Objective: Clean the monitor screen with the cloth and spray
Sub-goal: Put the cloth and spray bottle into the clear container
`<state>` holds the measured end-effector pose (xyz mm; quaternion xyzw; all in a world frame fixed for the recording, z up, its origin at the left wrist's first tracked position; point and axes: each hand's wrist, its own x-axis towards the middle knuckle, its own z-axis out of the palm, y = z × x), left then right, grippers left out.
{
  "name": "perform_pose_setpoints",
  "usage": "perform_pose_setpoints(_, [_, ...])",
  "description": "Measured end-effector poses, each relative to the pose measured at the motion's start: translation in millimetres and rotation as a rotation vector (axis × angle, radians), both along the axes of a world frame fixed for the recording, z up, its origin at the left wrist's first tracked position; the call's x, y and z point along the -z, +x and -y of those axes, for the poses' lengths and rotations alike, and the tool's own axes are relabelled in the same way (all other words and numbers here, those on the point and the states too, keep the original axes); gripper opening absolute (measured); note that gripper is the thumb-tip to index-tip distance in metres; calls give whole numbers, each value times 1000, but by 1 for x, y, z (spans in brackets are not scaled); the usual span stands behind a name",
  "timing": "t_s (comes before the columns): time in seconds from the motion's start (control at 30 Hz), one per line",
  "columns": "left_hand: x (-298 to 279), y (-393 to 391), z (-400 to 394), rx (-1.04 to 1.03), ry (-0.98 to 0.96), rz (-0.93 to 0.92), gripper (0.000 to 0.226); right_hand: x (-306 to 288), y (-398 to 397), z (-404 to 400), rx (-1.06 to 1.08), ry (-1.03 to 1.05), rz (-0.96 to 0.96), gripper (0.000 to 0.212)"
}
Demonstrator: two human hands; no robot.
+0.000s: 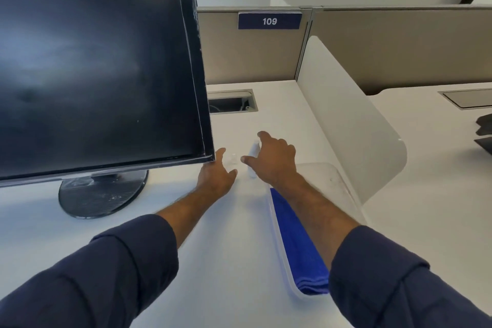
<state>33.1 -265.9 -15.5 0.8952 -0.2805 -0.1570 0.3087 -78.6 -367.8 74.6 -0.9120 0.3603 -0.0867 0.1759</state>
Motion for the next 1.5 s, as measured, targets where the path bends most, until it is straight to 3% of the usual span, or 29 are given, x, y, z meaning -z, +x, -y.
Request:
perform_pose_setpoints(0.2, [3, 1, 18, 105, -24, 150, 55, 5, 10, 1, 4, -35, -45, 35])
perform_pose_setpoints(0.47, [1, 12, 34, 171, 31, 139, 39, 13, 12, 9, 87, -39, -46, 37])
perform_pose_setpoints(0.83, [13, -7, -9, -10, -120, 40, 21, 17, 9, 1, 131, -31, -40, 36])
perform_pose_setpoints(0.97, [6, -38, -48, -102, -208, -62, 27, 15, 9, -2, 160, -28, -46, 37])
perform_pose_setpoints(1.17, [-7, -69, -120, -256, -345, -236, 17, 9, 5, -17, 146, -52, -69, 28])
perform_pose_setpoints(1.33, [-15, -73, -173, -350, -431, -326, 10, -10, -8, -52, 168, -139, 171, 20])
perform_pose_setpoints(1.5, [-37, -66, -213, -490, -539, -497, 11, -37, -29, -104, 132, 57, 519, 14])
